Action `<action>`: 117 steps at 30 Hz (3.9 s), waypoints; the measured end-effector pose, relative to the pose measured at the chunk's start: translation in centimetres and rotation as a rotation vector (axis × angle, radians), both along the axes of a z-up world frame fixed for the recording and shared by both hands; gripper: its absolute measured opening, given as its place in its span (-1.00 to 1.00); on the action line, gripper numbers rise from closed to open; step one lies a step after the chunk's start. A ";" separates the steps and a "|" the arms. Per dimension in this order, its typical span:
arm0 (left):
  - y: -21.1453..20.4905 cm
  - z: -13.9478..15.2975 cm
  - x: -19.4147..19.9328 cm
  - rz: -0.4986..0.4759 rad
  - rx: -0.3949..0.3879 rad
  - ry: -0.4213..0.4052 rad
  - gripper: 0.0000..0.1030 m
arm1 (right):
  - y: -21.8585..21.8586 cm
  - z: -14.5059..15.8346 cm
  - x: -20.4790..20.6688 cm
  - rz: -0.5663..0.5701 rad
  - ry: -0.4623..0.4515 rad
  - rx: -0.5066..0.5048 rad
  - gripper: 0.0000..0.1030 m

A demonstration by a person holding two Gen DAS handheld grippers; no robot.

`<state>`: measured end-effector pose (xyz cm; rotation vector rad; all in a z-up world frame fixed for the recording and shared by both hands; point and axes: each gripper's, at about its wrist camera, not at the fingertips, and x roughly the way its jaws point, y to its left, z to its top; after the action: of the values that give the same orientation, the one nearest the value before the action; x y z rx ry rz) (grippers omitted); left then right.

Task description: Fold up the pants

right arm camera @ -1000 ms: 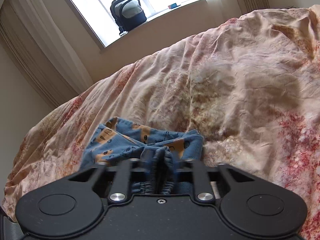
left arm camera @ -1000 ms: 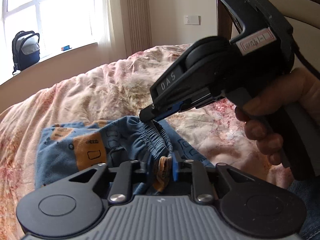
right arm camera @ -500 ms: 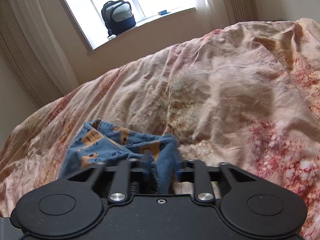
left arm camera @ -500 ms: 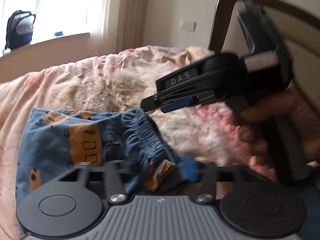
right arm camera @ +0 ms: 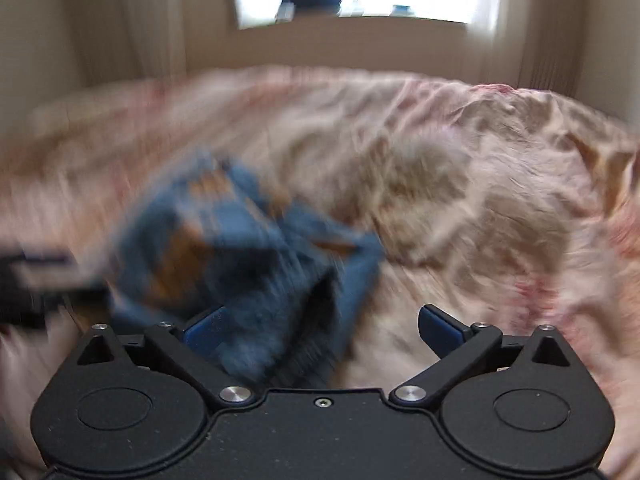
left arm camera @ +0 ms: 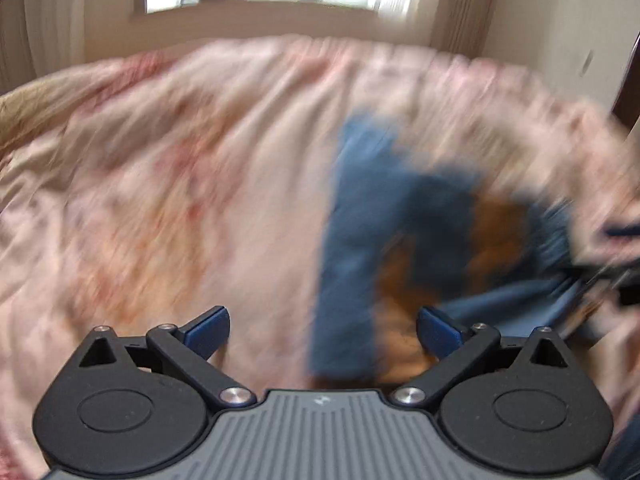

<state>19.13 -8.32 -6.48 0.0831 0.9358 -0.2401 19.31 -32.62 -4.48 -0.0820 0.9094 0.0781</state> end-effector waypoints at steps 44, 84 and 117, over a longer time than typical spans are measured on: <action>2.5 1.3 1.7 -0.083 -0.140 -0.022 1.00 | 2.7 0.0 -0.1 0.165 -0.038 0.057 0.99; 1.8 -0.3 0.5 -0.098 -0.052 -0.021 0.99 | 0.1 -1.1 3.5 -0.062 -0.209 0.138 0.99; -2.0 0.5 -3.5 -0.317 0.000 -0.018 1.00 | -2.6 0.2 0.9 0.042 -0.092 0.137 0.99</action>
<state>15.64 -10.28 -5.94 0.2337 0.9027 -0.5315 20.23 -35.21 -4.29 0.0224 0.8088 0.1738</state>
